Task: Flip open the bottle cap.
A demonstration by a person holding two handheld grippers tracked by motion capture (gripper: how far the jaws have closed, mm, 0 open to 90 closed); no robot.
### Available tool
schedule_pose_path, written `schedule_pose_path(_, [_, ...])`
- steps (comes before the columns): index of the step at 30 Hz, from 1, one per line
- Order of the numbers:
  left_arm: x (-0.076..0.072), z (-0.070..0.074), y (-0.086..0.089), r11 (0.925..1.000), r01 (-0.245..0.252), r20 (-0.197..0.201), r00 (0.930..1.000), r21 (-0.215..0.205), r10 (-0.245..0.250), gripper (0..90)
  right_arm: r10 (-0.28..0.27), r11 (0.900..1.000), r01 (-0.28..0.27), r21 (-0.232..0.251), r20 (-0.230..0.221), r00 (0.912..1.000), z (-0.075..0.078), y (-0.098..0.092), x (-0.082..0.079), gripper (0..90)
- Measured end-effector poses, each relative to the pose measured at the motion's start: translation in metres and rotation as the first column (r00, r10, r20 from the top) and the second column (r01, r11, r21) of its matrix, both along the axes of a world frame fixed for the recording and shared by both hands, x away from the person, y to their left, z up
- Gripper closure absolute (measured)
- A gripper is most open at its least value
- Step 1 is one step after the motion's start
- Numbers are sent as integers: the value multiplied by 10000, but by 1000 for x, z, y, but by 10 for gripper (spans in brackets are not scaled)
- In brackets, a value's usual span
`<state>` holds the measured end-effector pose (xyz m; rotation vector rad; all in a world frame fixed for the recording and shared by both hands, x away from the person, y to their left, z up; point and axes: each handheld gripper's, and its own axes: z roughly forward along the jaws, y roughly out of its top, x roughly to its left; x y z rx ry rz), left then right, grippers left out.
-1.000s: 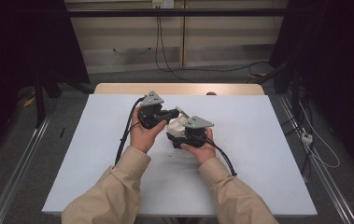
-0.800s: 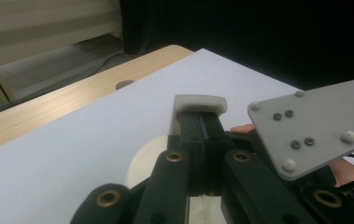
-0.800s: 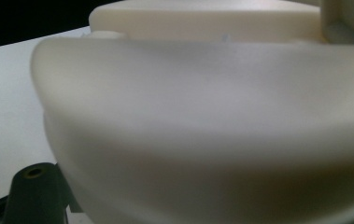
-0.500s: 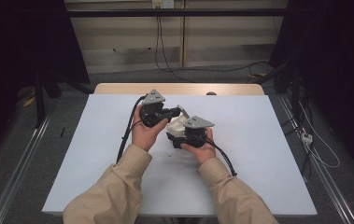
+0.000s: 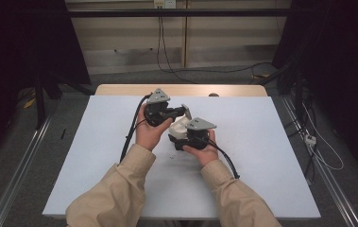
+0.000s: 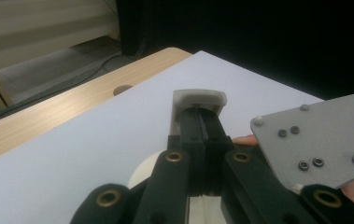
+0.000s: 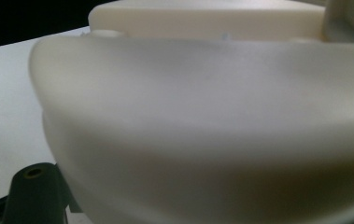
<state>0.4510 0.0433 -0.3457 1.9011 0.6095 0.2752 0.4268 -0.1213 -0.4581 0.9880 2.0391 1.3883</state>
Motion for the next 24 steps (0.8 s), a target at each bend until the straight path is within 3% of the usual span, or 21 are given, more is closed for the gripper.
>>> schedule_pose_path(24, [9, 1, -6, 9998, 181, 11, 9998, -58, -181, 900, 17, 10000, -17, -6, 13, 10000, 0, 0, 0, 187])
